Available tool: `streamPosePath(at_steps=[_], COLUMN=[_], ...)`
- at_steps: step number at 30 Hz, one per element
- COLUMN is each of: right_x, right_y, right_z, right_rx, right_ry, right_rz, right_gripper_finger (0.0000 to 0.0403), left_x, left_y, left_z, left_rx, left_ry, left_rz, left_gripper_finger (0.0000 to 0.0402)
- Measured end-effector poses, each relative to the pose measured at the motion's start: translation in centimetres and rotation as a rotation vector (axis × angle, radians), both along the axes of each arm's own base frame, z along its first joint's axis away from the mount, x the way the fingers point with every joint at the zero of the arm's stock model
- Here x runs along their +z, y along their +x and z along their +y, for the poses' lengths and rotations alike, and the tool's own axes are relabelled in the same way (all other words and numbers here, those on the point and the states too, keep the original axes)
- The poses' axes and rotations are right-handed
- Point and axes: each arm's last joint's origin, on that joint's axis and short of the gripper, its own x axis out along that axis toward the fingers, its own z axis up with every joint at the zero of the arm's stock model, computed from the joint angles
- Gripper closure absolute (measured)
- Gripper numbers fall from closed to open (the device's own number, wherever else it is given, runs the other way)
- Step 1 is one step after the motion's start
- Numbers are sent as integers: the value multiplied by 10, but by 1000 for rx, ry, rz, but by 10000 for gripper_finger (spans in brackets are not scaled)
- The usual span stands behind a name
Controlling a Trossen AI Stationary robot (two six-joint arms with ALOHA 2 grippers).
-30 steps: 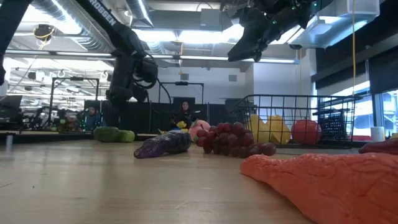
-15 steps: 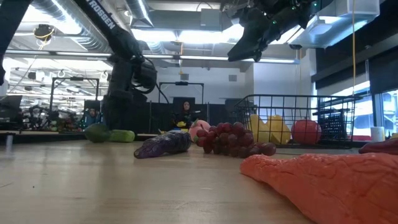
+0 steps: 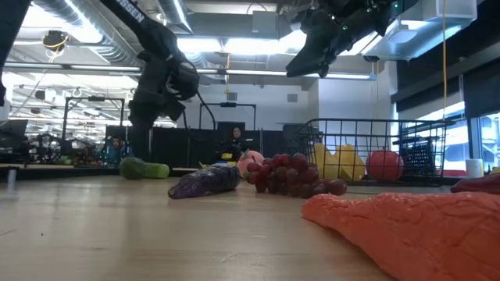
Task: Build produce basket
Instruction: Put the green lime into the black wire basket
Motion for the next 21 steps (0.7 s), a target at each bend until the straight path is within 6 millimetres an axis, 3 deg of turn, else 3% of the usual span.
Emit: streamPosePath(at_steps=[7,12,21], right_x=[0,0,0], right_y=[0,0,0], right_z=[0,0,0], right_rx=[0,0,0], right_ry=[0,0,0], right_rz=[0,0,0], right_gripper_finger=[285,285,285], left_x=[0,0,-6], left_y=[-1,-2,-4], left_z=[-1,0,-2], left_rx=[-154,-208,-489], left_ry=[-23,1,-25], left_rz=[-6,23,28], left_gripper_finger=[185,155,109])
